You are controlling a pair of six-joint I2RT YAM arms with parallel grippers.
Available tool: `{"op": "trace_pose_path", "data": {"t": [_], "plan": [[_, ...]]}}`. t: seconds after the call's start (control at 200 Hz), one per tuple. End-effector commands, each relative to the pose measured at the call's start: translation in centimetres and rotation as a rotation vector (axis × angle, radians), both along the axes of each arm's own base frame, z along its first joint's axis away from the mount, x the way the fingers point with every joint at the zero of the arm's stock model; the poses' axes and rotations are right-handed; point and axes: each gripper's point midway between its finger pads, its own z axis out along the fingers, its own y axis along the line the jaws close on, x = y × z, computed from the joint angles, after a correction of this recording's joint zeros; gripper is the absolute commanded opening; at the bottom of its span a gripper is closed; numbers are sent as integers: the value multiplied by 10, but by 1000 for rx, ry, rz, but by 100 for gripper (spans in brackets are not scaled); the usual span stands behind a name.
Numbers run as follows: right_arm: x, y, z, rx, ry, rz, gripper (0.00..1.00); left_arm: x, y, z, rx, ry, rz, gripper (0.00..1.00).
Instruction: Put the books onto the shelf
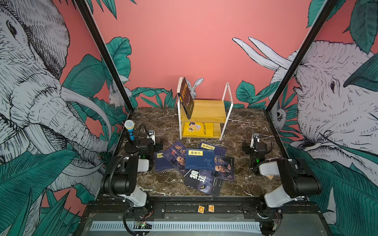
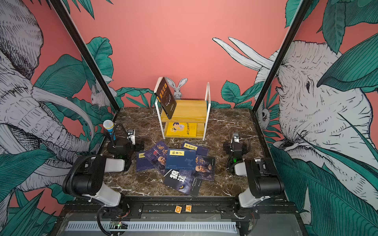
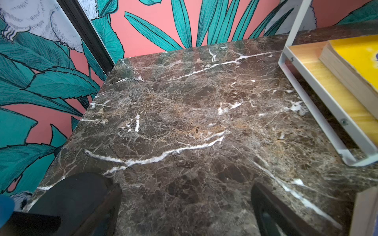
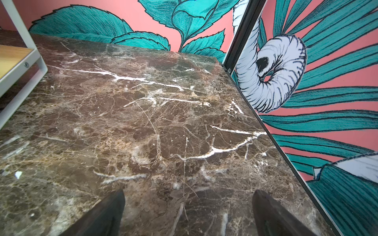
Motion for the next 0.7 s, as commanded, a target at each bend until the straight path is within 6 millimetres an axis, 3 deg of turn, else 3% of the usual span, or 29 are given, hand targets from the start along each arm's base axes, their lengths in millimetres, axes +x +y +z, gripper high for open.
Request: {"op": "trace_pose_path", "data": {"t": [0.0, 0.695], "plan": [[5, -1, 11, 10, -42, -9, 99, -2, 0, 4, 13, -17, 15, 100], [5, -2, 11, 9, -41, -9, 99, -2, -2, 6, 25, -33, 17, 100]]}}
